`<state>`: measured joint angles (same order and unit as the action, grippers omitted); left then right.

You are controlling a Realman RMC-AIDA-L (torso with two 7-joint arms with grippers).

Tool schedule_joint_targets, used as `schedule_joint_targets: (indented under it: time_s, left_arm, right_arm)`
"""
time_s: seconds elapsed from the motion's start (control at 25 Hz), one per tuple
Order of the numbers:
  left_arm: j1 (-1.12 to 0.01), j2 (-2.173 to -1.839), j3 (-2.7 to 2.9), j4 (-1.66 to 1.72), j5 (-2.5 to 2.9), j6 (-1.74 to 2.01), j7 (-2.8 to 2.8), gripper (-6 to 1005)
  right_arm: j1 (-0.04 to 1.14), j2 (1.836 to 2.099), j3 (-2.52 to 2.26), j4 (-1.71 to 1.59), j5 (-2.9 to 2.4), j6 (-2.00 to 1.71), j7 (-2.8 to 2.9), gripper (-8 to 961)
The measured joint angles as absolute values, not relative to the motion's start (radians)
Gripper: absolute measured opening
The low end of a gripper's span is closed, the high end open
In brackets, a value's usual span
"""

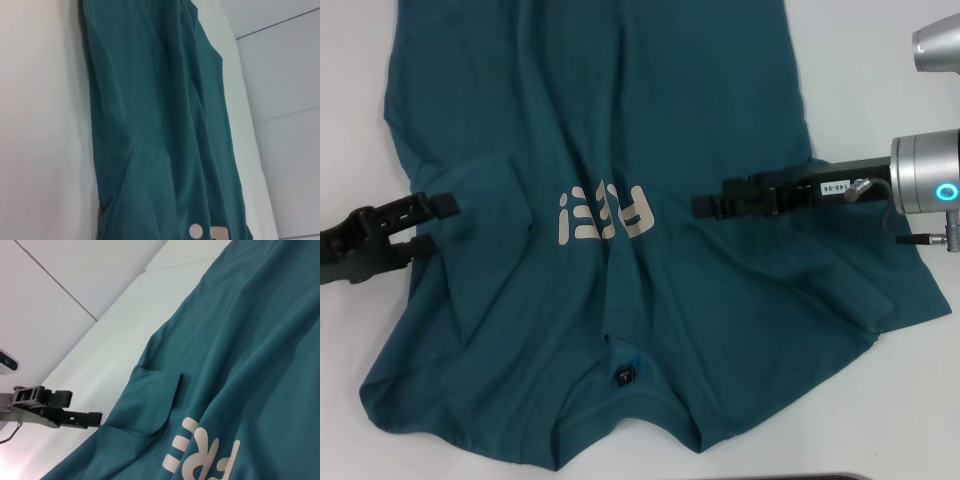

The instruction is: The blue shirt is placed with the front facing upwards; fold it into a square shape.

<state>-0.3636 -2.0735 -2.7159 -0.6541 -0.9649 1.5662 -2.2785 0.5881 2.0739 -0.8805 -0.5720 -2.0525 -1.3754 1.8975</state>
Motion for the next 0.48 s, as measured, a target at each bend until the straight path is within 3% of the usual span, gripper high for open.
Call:
schedule_joint_targets:
  time_s: [0.48]
  left_arm:
    - [-0.383, -2.085, -2.702, -0.653, -0.961, 1.557, -2.279, 966]
  right_arm:
    - [0.590, 2.074, -0.880, -0.571, -2.052, -1.376, 1.899, 853]
